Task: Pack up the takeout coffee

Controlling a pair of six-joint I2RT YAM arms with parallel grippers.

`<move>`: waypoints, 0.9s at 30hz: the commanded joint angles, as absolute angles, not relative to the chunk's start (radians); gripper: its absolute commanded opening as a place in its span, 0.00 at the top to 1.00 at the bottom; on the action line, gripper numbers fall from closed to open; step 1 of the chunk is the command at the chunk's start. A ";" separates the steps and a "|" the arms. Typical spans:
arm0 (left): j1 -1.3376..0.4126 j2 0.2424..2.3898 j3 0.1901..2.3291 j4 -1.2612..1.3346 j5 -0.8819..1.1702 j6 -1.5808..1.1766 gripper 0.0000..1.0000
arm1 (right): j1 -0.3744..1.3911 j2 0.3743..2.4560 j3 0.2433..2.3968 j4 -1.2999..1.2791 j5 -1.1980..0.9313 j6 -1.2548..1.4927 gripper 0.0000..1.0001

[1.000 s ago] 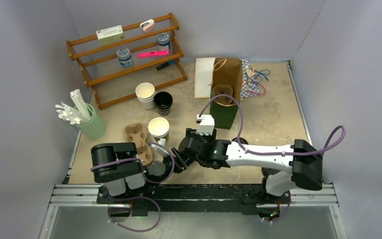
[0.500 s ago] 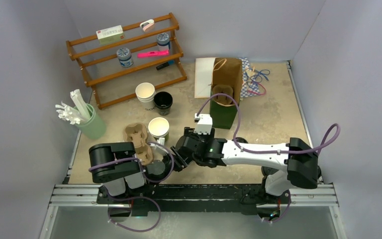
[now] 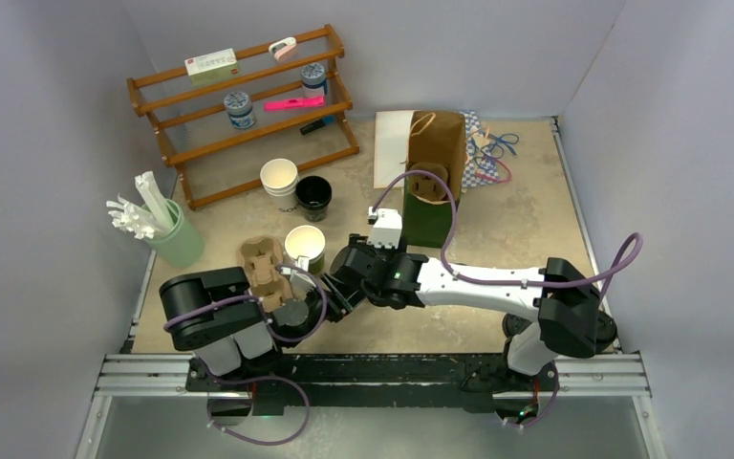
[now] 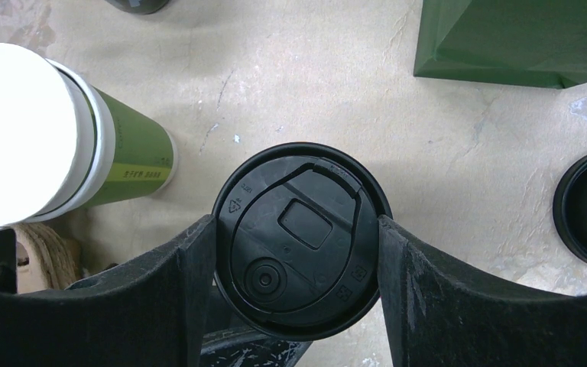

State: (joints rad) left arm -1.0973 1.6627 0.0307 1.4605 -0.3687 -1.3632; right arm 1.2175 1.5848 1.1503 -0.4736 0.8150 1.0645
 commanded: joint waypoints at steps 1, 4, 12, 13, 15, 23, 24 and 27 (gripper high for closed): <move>-1.085 1.615 0.030 1.726 -0.356 -1.332 0.42 | 1.214 1.627 1.145 -0.539 0.722 1.071 0.55; -1.085 1.582 0.030 1.703 -0.349 -1.318 0.43 | 1.215 1.614 1.141 -0.524 0.719 1.063 0.56; -1.085 1.395 0.049 1.447 -0.368 -1.260 0.47 | 1.214 1.593 1.199 -0.579 0.793 1.019 0.57; -1.086 1.364 0.052 1.402 -0.374 -1.254 0.47 | 1.214 1.595 1.205 -0.588 0.795 1.021 0.57; -1.086 1.311 0.059 1.337 -0.376 -1.231 0.47 | 1.214 1.593 1.205 -0.587 0.796 1.025 0.56; -1.087 1.200 0.065 1.215 -0.387 -1.194 0.48 | 1.215 1.575 1.192 -0.526 0.817 0.989 0.56; -1.088 1.200 0.064 1.217 -0.387 -1.192 0.47 | 1.215 1.572 1.183 -0.512 0.813 0.983 0.56; -1.087 1.216 0.061 1.242 -0.385 -1.184 0.42 | 1.214 1.568 1.162 -0.475 0.814 0.977 0.56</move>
State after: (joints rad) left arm -1.0943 1.2186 0.0338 1.1908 -0.3485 -1.2144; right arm 1.2049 1.5829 1.1839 -0.4881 0.8093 1.0115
